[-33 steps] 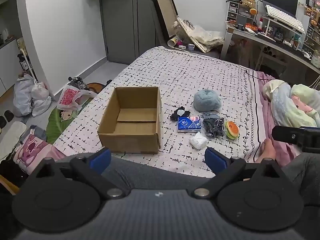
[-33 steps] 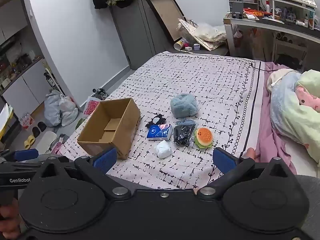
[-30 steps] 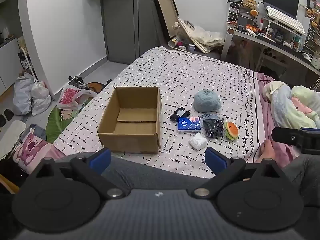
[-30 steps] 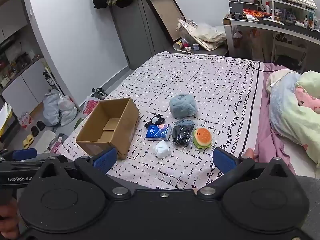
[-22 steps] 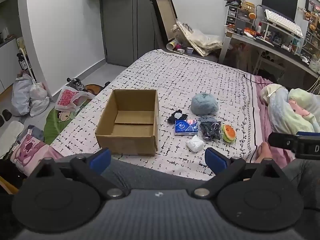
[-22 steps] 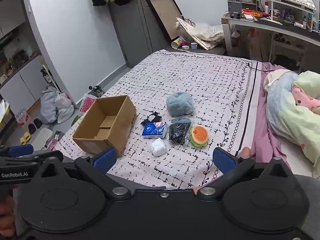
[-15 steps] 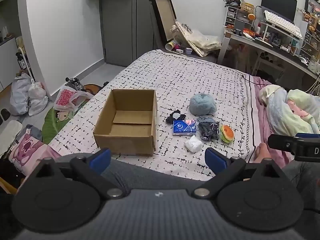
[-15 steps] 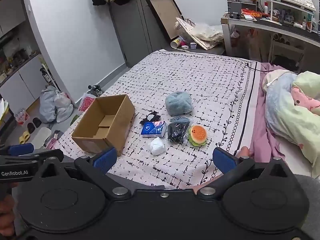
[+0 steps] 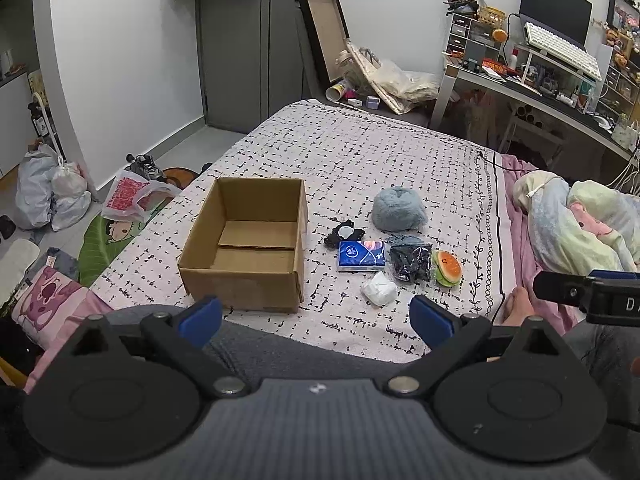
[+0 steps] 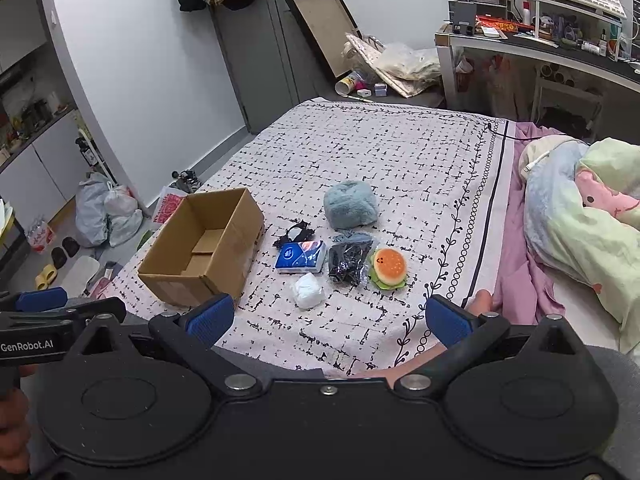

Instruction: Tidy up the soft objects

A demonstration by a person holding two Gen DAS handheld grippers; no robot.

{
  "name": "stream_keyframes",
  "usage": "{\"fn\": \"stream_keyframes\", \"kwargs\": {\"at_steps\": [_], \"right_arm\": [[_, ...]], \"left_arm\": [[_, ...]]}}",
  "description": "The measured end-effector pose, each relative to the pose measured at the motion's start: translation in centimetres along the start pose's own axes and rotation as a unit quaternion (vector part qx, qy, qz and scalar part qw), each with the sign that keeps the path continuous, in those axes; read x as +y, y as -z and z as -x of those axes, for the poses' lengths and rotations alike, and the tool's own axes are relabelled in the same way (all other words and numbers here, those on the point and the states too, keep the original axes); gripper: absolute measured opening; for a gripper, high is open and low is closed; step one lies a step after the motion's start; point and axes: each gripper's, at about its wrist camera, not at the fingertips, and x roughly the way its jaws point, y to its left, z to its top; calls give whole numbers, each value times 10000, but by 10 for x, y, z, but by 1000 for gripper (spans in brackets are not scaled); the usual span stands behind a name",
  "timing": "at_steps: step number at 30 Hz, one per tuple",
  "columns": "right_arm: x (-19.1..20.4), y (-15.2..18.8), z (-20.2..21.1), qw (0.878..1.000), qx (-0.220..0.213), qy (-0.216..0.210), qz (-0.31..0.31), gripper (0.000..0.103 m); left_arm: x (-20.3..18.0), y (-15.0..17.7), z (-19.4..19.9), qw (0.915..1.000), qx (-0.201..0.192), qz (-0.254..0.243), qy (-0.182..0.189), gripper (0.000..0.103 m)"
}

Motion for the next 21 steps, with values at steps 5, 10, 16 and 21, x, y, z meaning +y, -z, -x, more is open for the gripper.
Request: {"fn": "stream_keyframes", "kwargs": {"at_steps": [5, 10, 16, 21], "right_arm": [[-1, 1, 1, 10000, -17, -15, 18, 103], [-3, 0, -1, 10000, 5, -10, -15, 103], [-3, 1, -1, 10000, 1, -23, -21, 103], [-3, 2, 0, 10000, -10, -27, -15, 103]], "left_arm": [[-2, -1, 0, 10000, -1, 45, 10, 99], [-2, -1, 1, 10000, -27, 67, 15, 99], [-2, -1, 1, 10000, -10, 54, 13, 99], [-1, -1, 0, 10000, -5, 72, 10, 99]]}}
